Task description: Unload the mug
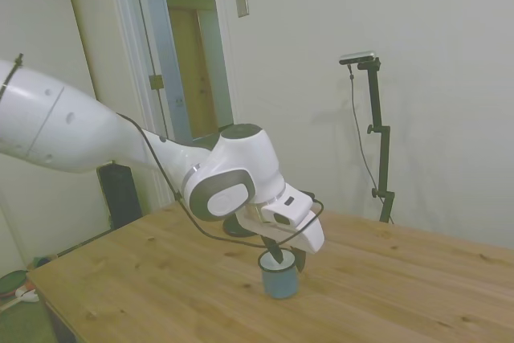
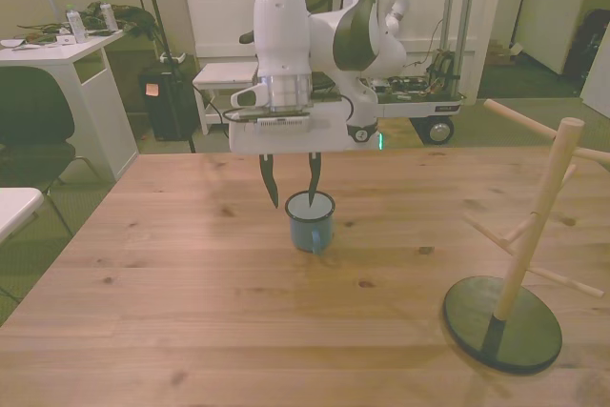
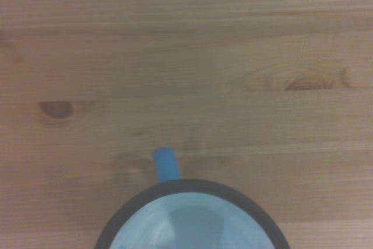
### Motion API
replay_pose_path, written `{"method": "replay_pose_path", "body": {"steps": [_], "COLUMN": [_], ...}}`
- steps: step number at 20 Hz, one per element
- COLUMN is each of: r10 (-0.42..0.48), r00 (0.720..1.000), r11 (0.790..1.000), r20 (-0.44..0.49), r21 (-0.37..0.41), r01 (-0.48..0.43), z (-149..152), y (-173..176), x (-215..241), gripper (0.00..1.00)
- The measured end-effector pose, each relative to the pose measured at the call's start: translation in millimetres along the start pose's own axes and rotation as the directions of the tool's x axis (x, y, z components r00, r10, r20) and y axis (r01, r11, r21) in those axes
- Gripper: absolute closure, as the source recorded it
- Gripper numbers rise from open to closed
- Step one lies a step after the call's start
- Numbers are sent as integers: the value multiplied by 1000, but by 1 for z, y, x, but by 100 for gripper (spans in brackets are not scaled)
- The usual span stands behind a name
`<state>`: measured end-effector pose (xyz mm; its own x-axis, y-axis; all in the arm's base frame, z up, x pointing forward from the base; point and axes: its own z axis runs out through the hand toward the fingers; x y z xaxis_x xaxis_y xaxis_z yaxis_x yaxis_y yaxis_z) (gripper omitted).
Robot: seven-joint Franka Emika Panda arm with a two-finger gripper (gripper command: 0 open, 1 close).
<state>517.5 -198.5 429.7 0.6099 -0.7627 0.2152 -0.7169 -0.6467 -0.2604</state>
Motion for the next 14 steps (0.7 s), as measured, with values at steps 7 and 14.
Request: {"method": "replay_pose_path", "body": {"steps": [7, 14], "r10": [-16, -91], "r00": [999, 991], "r11": [993, 988], "r20": [41, 103], "r21": [116, 134], "r01": [11, 77], "z": [-84, -76], "y": [-23, -101], "x": [-20, -76], "gripper": [0, 0]}}
